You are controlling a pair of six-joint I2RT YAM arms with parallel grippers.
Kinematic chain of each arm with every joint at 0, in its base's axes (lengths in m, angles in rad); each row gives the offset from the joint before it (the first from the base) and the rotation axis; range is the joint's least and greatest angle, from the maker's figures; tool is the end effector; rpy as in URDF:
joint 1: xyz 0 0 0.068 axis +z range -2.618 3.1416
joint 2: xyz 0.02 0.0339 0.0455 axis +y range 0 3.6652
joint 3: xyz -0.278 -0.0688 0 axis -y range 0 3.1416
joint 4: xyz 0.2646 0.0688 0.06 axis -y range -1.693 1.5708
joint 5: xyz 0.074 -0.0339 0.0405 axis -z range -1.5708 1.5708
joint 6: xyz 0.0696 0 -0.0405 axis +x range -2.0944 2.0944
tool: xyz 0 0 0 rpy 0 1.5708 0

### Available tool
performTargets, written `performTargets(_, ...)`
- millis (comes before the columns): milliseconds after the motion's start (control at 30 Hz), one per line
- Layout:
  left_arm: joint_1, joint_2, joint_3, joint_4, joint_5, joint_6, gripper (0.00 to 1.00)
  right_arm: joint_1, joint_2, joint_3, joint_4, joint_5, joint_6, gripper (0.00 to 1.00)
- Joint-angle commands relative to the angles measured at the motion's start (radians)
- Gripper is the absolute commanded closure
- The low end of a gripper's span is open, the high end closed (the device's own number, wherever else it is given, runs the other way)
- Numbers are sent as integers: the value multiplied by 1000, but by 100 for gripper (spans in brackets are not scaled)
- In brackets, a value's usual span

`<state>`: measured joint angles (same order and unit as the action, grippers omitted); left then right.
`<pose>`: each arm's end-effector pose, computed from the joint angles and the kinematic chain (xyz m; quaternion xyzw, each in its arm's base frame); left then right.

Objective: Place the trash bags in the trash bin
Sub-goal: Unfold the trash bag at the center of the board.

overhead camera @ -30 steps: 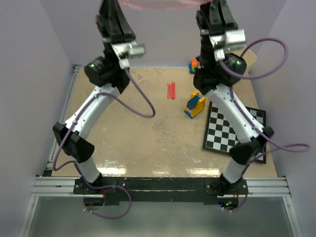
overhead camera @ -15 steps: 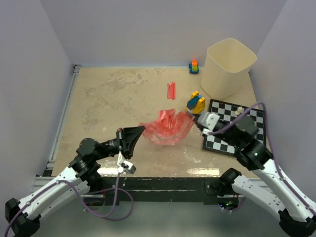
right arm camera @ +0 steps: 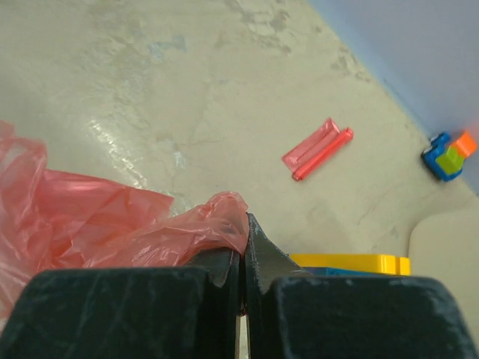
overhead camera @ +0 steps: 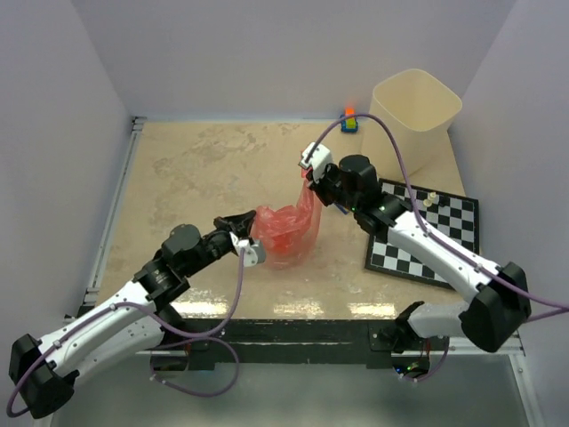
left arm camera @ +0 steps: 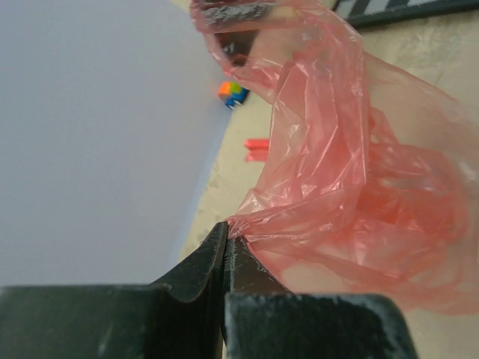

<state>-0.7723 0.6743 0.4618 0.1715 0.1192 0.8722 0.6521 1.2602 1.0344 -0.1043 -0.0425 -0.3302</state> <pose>0.1498 -0.1574 0.2840 0.5557 0.4599 -0.0084 0.6925 0.2701 0.2100 0.3309 -0.3946 0.7115 0.1102 0.5709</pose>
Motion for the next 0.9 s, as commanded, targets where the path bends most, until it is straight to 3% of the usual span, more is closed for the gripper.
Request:
performTargets(0,5,146,194,-272,-82,-257,100,-49,128,165,-44,84,152,100)
performTargets(100,51,228,287,-220,-174,-332,100,-103,220,301,-89,46,204,100)
performTargets(200,181,309,432,12,-225,-366,100,-135,326,623,-118,-22,203,100)
performTargets(267,218,387,553,189,-358,-366,100,-176,331,778,60,-22,273,100)
performTargets(333,219,470,654,407,-407,-307,100,-180,265,762,412,25,298,100)
performTargets(400,217,546,782,538,-363,-262,100,-167,236,727,743,18,277,100)
performTargets(500,199,642,879,771,-319,-159,100,-106,277,809,835,93,200,100)
performTargets(567,188,647,723,897,-261,-70,100,-85,275,657,787,73,82,100)
performTargets(600,197,636,647,653,-175,-73,100,-59,321,612,624,76,-28,100)
performTargets(633,208,628,669,186,37,-56,100,-43,432,669,198,50,-90,100)
performTargets(667,240,620,695,-235,223,-61,100,-45,558,759,-194,-68,-116,100)
performTargets(700,242,587,651,-363,309,-137,100,-51,614,727,-441,-130,-75,100)
performTargets(767,206,434,509,-301,295,-331,100,-65,525,495,-488,-212,-5,100)
performTargets(867,131,182,320,-118,170,-366,100,-68,189,247,-317,-284,28,100)
